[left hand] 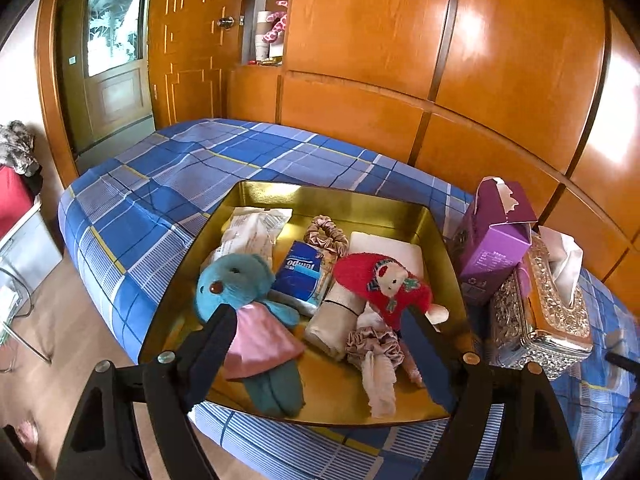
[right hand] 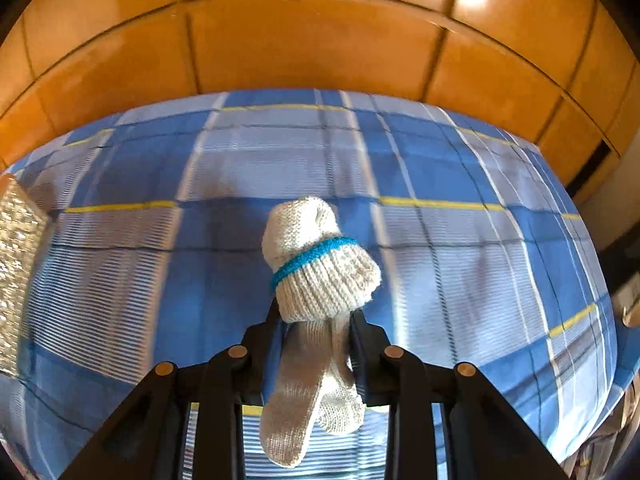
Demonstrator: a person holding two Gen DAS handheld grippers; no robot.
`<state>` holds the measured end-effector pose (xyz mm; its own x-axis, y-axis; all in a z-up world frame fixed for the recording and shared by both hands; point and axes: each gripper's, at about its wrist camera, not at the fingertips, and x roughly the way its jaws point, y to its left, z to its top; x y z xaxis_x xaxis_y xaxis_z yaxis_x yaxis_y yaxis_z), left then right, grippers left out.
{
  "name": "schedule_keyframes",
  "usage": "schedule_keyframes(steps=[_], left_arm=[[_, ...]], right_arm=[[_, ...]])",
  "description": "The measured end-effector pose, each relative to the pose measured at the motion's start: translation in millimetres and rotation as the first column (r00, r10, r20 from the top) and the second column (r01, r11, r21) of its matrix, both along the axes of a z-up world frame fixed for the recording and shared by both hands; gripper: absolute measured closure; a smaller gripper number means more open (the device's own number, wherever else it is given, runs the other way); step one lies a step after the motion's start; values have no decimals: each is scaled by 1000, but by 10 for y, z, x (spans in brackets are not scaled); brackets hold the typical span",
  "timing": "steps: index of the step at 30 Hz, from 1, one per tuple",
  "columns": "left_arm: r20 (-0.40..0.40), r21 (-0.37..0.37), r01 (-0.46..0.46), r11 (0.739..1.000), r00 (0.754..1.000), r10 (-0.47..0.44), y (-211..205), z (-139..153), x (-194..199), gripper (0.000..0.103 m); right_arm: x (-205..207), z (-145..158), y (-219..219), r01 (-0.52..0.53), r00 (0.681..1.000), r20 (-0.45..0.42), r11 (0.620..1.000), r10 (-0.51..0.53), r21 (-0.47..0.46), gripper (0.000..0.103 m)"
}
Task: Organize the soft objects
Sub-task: 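Carry the white sock with the right tool to the tray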
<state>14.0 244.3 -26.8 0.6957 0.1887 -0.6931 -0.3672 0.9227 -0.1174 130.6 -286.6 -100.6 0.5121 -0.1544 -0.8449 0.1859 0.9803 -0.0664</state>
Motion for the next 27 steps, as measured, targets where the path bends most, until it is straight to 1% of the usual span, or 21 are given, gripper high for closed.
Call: schedule_keyframes(steps=[4, 7, 9, 11, 12, 13, 14, 15, 16, 17, 20, 22, 23, 24, 25, 27], left_arm=[[-1, 1, 2, 1000, 1000, -2, 3, -7, -1, 15], [-2, 2, 3, 1000, 1000, -3, -4, -7, 2, 14], [-4, 4, 8, 1000, 1000, -8, -8, -11, 8, 12], [-5, 1, 7, 1000, 1000, -7, -3, -15, 6, 11], [-3, -1, 6, 1000, 1000, -6, 3, -16, 4, 10], [-4, 0, 5, 1000, 1000, -5, 10, -22, 8, 10], [-5, 1, 5, 1000, 1000, -5, 18, -25, 9, 9], [-6, -1, 4, 1000, 1000, -4, 30, -28, 7, 8], [-6, -4, 3, 1000, 1000, -3, 45, -32, 3, 7], [-7, -4, 2, 1000, 1000, -2, 50, -36, 2, 6], [-11, 0, -4, 1000, 1000, 4, 106, -49, -15, 5], [-11, 1, -10, 1000, 1000, 10, 148, -54, -33, 4], [-12, -1, -13, 1000, 1000, 13, 175, -58, -43, 4], [-12, -4, -20, 1000, 1000, 20, 215, -58, -57, 4], [-12, -7, -26, 1000, 1000, 26, 251, -54, -71, 4], [-12, -14, -47, 999, 999, 47, 366, -35, -115, 4]], right_arm=[[77, 175, 239, -53, 998, 36, 999, 53, 11, 74], [122, 385, 447, -97, 993, 74, 995, 94, 36, 74], [155, 610, 653, -147, 984, 113, 988, 140, 49, 74], [156, 804, 854, -199, 971, 149, 978, 189, 57, 74], [156, 963, 1035, -247, 956, 178, 967, 233, 61, 74], [154, 1050, 1142, -273, 947, 191, 960, 257, 63, 74], [150, 1169, 1304, -316, 932, 210, 946, 296, 67, 74], [132, 1311, 1530, -376, 907, 232, 924, 351, 72, 74], [120, 1377, 1658, -407, 893, 241, 911, 380, 72, 74], [97, 1465, 1840, -452, 871, 253, 889, 421, 73, 74], [19, 1631, 2380, -581, 797, 272, 807, 540, 101, 74], [-41, 1652, 2781, -662, 740, 263, 739, 618, 126, 74], [-73, 1646, 2944, -688, 720, 255, 713, 645, 136, 74], [-108, 1612, 3166, -722, 689, 246, 673, 682, 158, 74], [-165, 1587, 3276, -738, 673, 241, 651, 699, 175, 74], [-204, 1464, 3596, -771, 636, 216, 596, 741, 226, 74]])
